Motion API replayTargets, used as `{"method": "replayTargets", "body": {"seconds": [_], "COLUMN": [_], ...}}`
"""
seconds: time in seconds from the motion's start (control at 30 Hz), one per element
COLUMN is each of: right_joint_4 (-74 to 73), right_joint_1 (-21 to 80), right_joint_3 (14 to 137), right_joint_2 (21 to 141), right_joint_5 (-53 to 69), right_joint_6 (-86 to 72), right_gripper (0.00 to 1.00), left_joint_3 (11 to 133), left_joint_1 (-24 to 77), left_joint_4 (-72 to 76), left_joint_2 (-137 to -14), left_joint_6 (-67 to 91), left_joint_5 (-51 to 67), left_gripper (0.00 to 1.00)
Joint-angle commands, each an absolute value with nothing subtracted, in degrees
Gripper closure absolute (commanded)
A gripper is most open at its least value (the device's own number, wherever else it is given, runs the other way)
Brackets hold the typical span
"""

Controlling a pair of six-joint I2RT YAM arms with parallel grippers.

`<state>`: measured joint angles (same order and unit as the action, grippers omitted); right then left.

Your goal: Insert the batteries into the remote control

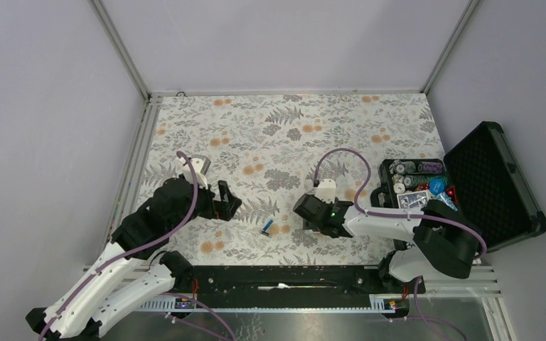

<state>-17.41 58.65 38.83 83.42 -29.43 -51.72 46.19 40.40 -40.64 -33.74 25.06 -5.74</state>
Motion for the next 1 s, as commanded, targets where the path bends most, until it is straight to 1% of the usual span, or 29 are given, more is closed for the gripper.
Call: {"method": "replayTargets", "body": {"seconds": [0.0, 0.07, 0.37, 0.67, 0.97], "right_joint_4": [-15.98, -15.88, -15.83, -15.85, -13.69], "right_joint_1": [58.36, 58.49, 58.4, 58.38, 58.36], "right_joint_3": [35.92, 35.17, 34.23, 37.46, 37.45], "right_joint_2": [76.48, 73.86, 62.86, 58.59, 51.74], "right_joint_5": [-27.1, -26.4, -19.35, -9.91, -2.33], "right_joint_6": [-49.01, -48.3, -43.79, -41.39, -40.33], "right_gripper": [1.0, 1.0, 1.0, 1.0, 1.0], "left_joint_3": [43.0, 41.4, 35.35, 29.89, 28.22], "left_joint_1": [40.49, 40.51, 40.52, 40.47, 40.31], "left_joint_4": [-35.91, -33.55, -21.02, -9.85, -2.46], "left_joint_2": [-32.85, -32.55, -33.15, -31.05, -30.8], "left_joint_6": [30.37, 32.11, 35.5, 39.08, 42.23], "left_joint_5": [-0.85, -0.27, 9.53, 14.76, 19.72], "left_gripper": [0.01, 0.01, 0.01, 0.01, 0.01]}}
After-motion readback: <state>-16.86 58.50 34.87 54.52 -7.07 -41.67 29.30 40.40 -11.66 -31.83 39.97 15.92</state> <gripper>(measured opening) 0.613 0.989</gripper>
